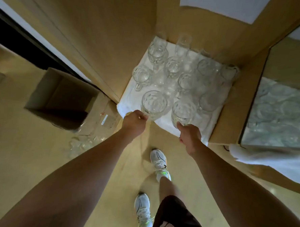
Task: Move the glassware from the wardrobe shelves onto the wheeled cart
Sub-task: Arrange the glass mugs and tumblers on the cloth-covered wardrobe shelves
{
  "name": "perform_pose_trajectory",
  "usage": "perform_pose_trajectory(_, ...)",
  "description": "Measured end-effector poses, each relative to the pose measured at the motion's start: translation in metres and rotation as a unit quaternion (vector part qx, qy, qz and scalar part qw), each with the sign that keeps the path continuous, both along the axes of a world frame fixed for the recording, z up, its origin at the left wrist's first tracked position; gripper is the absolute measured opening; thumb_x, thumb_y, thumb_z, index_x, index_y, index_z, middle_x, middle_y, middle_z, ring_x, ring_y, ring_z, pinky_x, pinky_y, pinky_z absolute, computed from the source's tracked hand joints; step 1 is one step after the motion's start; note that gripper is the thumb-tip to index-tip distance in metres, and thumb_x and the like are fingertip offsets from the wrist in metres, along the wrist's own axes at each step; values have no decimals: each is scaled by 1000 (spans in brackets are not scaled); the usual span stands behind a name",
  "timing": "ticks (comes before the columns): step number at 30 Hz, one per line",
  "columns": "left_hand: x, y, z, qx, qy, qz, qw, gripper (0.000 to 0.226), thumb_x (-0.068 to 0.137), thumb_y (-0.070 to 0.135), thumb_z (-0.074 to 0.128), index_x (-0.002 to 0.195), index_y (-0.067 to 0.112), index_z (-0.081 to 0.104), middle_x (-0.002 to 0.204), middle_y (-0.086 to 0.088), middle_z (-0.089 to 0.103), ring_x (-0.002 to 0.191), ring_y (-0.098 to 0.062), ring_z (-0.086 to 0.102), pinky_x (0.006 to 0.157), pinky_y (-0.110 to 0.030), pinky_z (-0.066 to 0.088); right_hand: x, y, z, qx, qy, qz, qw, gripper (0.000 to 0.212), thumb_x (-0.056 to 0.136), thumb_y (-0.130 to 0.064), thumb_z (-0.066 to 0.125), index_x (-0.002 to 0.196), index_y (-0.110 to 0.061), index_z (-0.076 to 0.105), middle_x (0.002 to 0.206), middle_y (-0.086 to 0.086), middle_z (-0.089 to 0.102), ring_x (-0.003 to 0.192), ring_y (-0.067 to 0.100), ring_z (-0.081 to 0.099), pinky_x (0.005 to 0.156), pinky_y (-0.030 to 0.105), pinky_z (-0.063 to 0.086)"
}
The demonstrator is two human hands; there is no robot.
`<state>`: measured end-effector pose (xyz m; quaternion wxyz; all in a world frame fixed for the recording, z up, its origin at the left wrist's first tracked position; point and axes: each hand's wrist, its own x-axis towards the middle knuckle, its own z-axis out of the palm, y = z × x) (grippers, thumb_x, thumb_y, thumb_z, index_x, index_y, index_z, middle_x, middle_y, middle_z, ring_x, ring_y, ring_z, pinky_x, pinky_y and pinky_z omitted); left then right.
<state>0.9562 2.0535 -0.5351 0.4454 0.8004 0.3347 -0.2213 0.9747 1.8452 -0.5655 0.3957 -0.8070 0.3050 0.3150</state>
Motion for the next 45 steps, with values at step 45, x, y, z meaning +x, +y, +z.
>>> perform_pose_trajectory(45, -282, -147, 328, -57, -251, -13, 966, 24, 104, 34, 54, 98, 12, 60, 86, -9, 60, 74, -25, 61, 84, -47, 60, -295, -177, 347, 134, -317, -26, 939, 28, 98, -43, 59, 96, -14, 57, 73, 9, 54, 61, 23, 53, 57, 30, 52)
